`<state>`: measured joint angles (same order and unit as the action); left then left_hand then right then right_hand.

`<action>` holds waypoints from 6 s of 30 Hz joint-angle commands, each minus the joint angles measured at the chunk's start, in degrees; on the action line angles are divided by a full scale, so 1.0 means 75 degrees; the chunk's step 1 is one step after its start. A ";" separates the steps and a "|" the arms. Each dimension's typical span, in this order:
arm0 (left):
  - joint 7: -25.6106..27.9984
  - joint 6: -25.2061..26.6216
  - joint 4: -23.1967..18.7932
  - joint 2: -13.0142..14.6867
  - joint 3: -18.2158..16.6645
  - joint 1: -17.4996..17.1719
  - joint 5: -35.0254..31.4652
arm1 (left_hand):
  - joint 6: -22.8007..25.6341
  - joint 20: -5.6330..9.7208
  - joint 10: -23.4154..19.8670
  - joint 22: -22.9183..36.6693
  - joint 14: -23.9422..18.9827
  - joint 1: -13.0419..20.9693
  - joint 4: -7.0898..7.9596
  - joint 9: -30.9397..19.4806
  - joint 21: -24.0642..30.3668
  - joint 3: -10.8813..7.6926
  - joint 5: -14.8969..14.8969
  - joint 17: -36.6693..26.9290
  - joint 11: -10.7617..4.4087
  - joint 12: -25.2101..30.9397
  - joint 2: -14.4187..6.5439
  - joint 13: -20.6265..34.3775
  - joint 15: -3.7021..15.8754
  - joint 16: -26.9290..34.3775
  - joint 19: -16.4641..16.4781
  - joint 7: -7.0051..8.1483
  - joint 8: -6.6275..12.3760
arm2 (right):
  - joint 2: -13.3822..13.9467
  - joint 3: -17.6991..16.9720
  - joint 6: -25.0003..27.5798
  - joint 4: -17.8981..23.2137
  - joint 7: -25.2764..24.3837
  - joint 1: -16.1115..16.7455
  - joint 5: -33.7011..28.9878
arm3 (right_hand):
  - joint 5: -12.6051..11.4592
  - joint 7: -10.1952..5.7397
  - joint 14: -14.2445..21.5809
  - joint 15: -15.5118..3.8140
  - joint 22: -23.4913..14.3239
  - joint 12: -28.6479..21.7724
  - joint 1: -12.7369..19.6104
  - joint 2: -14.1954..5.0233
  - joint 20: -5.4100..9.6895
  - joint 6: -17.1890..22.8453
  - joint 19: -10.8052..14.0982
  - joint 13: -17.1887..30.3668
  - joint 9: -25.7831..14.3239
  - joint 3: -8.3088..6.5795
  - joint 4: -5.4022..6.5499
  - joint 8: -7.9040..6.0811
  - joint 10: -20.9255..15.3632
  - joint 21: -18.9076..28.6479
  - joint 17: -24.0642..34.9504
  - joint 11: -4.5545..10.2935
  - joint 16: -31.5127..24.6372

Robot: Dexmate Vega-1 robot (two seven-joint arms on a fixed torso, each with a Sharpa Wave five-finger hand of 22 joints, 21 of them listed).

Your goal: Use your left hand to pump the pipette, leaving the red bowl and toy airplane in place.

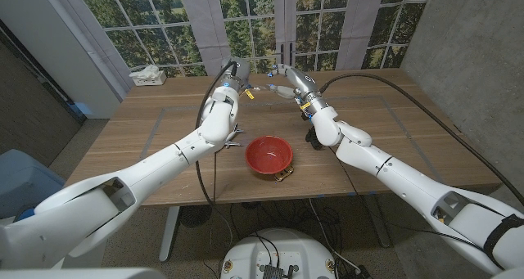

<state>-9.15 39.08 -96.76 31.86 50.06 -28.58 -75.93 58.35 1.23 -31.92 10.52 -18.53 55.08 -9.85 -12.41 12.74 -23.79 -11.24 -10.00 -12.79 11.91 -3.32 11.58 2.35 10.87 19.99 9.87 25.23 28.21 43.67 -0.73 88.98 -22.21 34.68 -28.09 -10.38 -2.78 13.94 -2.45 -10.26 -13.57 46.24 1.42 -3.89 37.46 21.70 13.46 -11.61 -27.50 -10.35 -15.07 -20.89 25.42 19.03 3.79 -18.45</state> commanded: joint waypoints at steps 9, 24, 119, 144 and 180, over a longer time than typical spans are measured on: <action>0.0177 0.0099 -0.0027 0.0001 0.0194 -0.0101 -0.0721 | 0.0118 -0.0001 -0.0127 0.0026 -0.0117 0.0105 -0.0011 -0.0040 0.0038 0.0054 -0.0054 -0.0025 0.0006 0.0002 -0.0007 0.0020 0.1263 0.0020 0.0108 0.0001 0.0059 | 0.0169 -0.0016 0.0315 0.0419 0.0355 0.0057 -0.0021 | -0.0008 0.0060 -0.0110 -0.0204 -0.0039 0.0028 -0.0036 0.0093 -0.0090 -0.0207 -0.0068 0.0045 -0.0022 0.0167 0.0117 0.0085 0.0052 -0.0067 0.0062 -0.0078 -0.0030; 0.1131 0.0045 0.0063 -0.0109 -0.0018 -0.0398 -0.0433 | 0.0159 0.0010 -0.0179 0.0026 -0.0155 0.0136 -0.0010 -0.0038 0.0032 0.0097 -0.0061 -0.0030 0.0003 0.0012 -0.0014 0.0022 0.1278 0.0023 0.0113 -0.0039 0.0078 | 0.0096 0.0098 0.0714 0.0526 0.0595 0.0008 -0.0177 | -0.0017 0.0144 -0.0174 -0.0182 -0.0043 0.0045 -0.0081 0.0115 -0.0120 -0.0049 -0.0104 0.0071 -0.0034 0.0265 0.0166 0.0041 0.0092 -0.0110 0.0093 -0.0075 -0.0028; 0.5949 0.0224 0.1397 -0.0235 0.0504 -0.0447 0.1147 | 0.0282 0.0207 -0.0319 0.0030 -0.0364 0.0313 -0.0002 -0.0006 0.0096 0.0316 -0.0116 -0.0055 0.0002 0.0001 -0.0038 0.0021 0.1371 -0.0004 0.0452 0.0047 0.0108 | -0.0535 0.0598 0.0795 -0.0672 -0.1147 -0.0420 -0.0980 | -0.0073 0.0046 0.0408 -0.0854 -0.0071 -0.0411 0.1048 -0.0166 0.0151 0.2910 0.0286 0.0746 -0.0365 0.0971 0.0108 -0.1263 -0.1313 -0.0350 0.0566 0.0607 -0.0733; 0.6245 0.0052 0.1518 -0.0172 0.0455 -0.0391 0.1381 | 0.0308 0.0222 -0.0297 0.0032 -0.0361 0.0344 -0.0001 -0.0006 0.0084 0.0368 -0.0123 -0.0054 0.0003 -0.0010 -0.0047 0.0019 0.1373 -0.0016 0.0462 0.0014 0.0112 | -0.0670 0.0995 0.1601 -0.0750 -0.1317 -0.0601 -0.1640 | -0.0086 -0.0059 0.0226 -0.0721 -0.0076 -0.0236 0.1091 0.0090 0.0008 0.1839 0.0130 0.1022 -0.0595 0.1295 0.0212 -0.1200 -0.0954 -0.0498 0.0654 0.0525 -0.0746; 0.6427 -0.0020 0.1700 -0.0179 0.0473 -0.0283 0.1533 | 0.0494 0.0235 -0.0295 0.0036 -0.0361 0.0379 0.0003 -0.0005 0.0065 0.0450 -0.0133 -0.0058 0.0004 -0.0013 -0.0060 0.0019 0.1375 -0.0018 0.0471 0.0038 0.0188 | -0.0936 0.1378 0.1224 -0.1848 -0.2565 -0.1003 -0.1754 | -0.0073 -0.0004 0.0752 -0.1207 -0.0079 -0.0593 0.2021 -0.0338 0.0330 0.3287 0.0413 0.1419 -0.0762 0.1025 0.0089 -0.2163 -0.1913 -0.0450 0.0746 0.0980 -0.1014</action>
<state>38.75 38.66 -84.61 30.78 53.39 -31.04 -64.53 59.93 2.45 -33.97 10.52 -20.58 57.42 -9.84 -12.10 12.95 -20.63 -11.89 -10.25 -12.78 11.92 -3.53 11.58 2.35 10.87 22.86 8.30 26.01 21.20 53.25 10.09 77.13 -39.86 28.06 -41.55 -10.62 -3.08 19.17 -2.36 -10.68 -17.47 60.63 -1.22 -1.82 61.52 24.58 23.81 -17.11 -19.26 -9.79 -30.89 -34.55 21.71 24.68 11.01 -26.33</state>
